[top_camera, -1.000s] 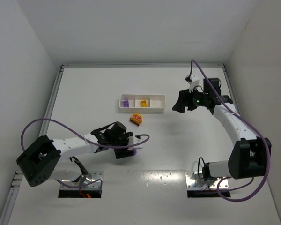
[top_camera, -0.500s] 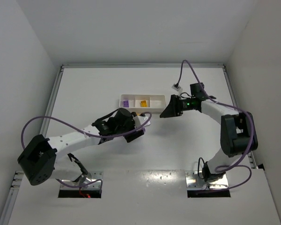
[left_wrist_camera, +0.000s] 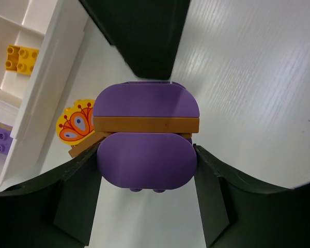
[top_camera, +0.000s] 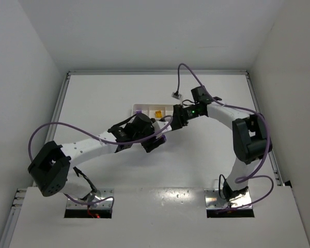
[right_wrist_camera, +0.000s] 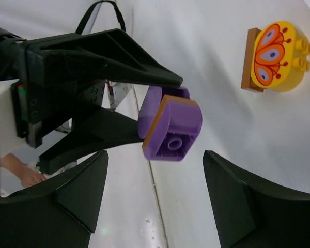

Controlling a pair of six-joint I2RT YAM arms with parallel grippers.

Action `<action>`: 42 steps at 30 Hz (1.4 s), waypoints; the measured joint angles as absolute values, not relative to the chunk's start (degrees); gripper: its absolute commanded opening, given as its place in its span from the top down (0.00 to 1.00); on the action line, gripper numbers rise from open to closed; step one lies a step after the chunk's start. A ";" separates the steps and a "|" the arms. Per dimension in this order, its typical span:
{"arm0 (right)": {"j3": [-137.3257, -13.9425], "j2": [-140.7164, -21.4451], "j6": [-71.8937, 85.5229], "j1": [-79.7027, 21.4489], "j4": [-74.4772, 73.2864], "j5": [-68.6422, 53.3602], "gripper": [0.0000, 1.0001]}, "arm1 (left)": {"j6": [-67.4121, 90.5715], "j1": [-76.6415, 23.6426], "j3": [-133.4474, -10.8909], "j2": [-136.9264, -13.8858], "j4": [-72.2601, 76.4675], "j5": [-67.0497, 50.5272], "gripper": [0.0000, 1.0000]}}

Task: Sort the legos into containers by color

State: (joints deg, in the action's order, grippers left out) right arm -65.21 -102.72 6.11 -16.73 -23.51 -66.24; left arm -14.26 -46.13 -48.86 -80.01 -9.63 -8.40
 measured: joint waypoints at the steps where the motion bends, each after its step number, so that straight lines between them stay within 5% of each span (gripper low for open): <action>1: -66.22 -103.53 4.99 -17.17 -24.69 -66.08 0.25 | -14.11 -46.13 -49.21 -80.16 -9.63 -8.64 0.75; 18: -72.58 -110.04 -3.62 -21.74 -35.77 -65.01 0.33 | -12.97 -46.13 -50.87 -81.08 -9.82 -8.95 0.77; 21: -73.23 -110.87 -4.91 -22.02 -36.80 -64.58 0.56 | -12.88 -46.15 -51.09 -81.34 -10.20 -8.86 0.77; 23: -73.80 -111.79 -5.67 -21.76 -37.50 -64.36 0.83 | -12.86 -46.15 -51.29 -81.56 -10.68 -8.56 0.77; 26: -74.52 -113.30 -4.08 -21.19 -39.59 -64.60 1.00 | -13.37 -46.41 -51.40 -81.65 -10.90 -7.29 0.77; 42: -73.80 -111.74 -6.48 -16.08 -40.62 -69.58 1.00 | -12.86 -46.13 -44.40 -78.06 -7.03 -4.38 0.80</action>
State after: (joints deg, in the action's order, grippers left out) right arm -73.80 -111.74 -6.48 -16.08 -40.62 -69.58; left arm -12.86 -46.13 -44.40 -78.06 -7.03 -4.38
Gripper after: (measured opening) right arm 0.341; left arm 0.697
